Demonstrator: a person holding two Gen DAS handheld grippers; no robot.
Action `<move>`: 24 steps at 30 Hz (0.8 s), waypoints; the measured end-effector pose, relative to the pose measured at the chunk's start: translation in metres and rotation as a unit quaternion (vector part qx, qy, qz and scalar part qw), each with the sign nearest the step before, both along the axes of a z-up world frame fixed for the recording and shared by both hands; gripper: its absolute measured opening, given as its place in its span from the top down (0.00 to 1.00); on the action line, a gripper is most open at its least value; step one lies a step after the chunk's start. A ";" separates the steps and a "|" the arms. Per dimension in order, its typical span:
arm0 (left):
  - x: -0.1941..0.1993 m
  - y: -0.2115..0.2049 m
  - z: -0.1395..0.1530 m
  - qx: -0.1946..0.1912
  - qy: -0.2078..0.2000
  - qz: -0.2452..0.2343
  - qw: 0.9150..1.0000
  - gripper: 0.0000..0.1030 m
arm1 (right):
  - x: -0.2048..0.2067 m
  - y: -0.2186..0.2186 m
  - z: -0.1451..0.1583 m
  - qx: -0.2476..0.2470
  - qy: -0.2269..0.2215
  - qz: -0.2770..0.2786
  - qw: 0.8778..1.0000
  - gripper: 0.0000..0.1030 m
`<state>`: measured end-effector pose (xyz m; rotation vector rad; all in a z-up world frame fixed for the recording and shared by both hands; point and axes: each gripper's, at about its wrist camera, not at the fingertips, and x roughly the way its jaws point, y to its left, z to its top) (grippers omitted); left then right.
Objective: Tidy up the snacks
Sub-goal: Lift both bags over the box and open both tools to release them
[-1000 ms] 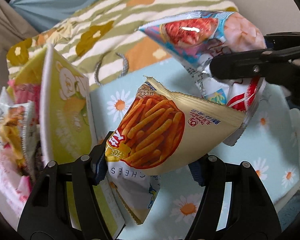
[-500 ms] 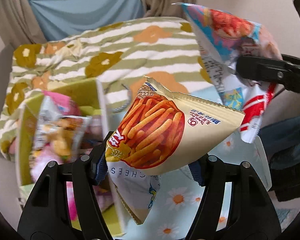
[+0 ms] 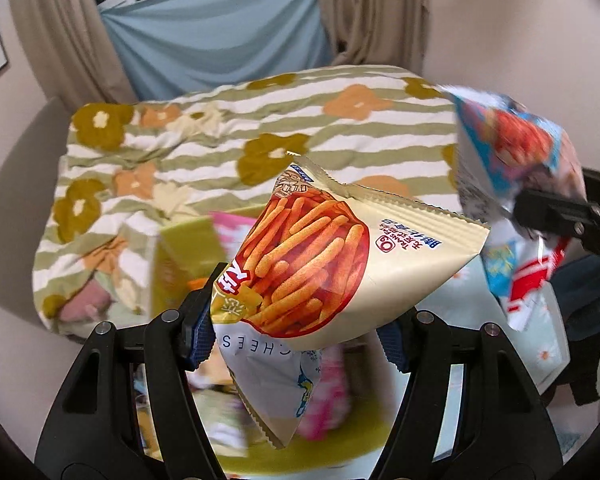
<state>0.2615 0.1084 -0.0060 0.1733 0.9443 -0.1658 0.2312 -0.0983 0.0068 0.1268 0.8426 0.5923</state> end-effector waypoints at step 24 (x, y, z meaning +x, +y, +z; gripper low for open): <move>0.046 0.138 -0.063 -0.061 0.059 0.011 0.996 0.00 | 0.011 0.132 -0.046 0.006 0.059 -0.028 0.998 0.47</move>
